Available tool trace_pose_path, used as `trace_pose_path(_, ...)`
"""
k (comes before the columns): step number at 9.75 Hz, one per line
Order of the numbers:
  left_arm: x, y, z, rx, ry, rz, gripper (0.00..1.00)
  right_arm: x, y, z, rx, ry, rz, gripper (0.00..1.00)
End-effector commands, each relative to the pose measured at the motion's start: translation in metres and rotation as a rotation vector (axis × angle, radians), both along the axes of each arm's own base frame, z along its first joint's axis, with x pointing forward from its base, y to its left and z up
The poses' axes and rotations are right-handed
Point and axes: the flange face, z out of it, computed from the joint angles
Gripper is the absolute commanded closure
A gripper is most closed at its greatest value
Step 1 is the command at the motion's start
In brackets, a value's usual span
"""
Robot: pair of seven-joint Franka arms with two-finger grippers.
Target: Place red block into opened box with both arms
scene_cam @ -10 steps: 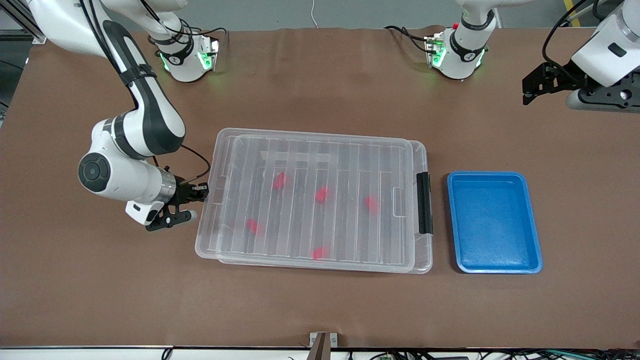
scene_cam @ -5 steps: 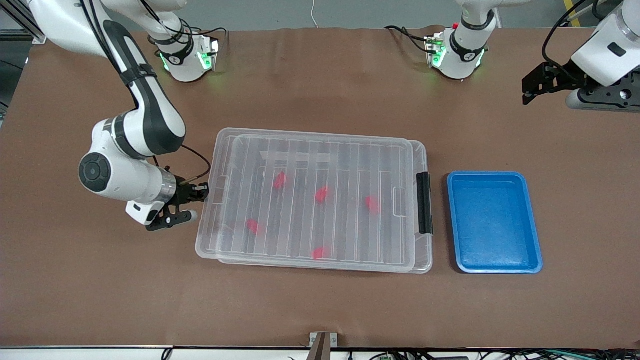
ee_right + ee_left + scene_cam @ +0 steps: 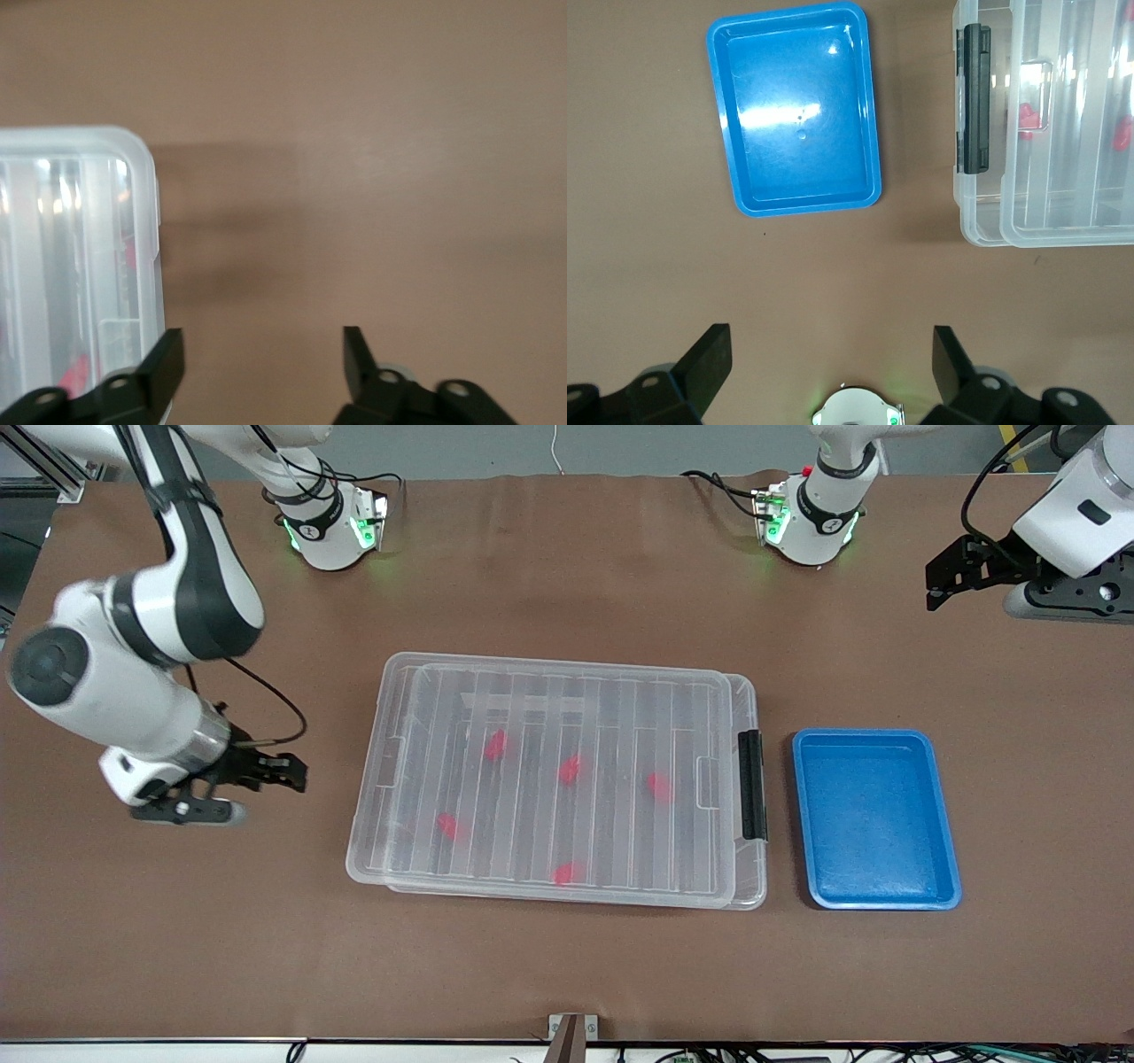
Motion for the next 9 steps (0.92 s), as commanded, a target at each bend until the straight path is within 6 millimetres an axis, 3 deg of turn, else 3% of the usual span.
trace_pose_path(1,-0.001,0.004,-0.011,0.0,0.023,-0.011,0.0,-0.024,-0.045,0.066,-0.043,0.009,-0.096,0.0)
trace_pose_path(3,-0.001,0.005,-0.012,0.0,0.024,-0.009,0.0,-0.058,-0.083,0.125,-0.012,0.084,-0.179,0.0)
trace_pose_path(4,0.0,0.004,-0.013,0.001,0.026,-0.009,0.0,-0.078,-0.093,0.149,-0.005,0.08,-0.199,0.0)
trace_pose_path(5,0.001,0.004,-0.014,0.002,0.027,-0.011,0.0,-0.095,-0.115,0.161,0.004,0.105,-0.19,0.0)
trace_pose_path(6,0.0,0.004,-0.013,0.002,0.025,-0.009,0.0,-0.11,-0.122,0.178,0.001,0.081,-0.084,0.0)
trace_pose_path(9,0.0,0.002,-0.012,0.0,0.024,-0.012,0.0,-0.114,-0.132,0.176,0.004,0.122,-0.042,0.0)
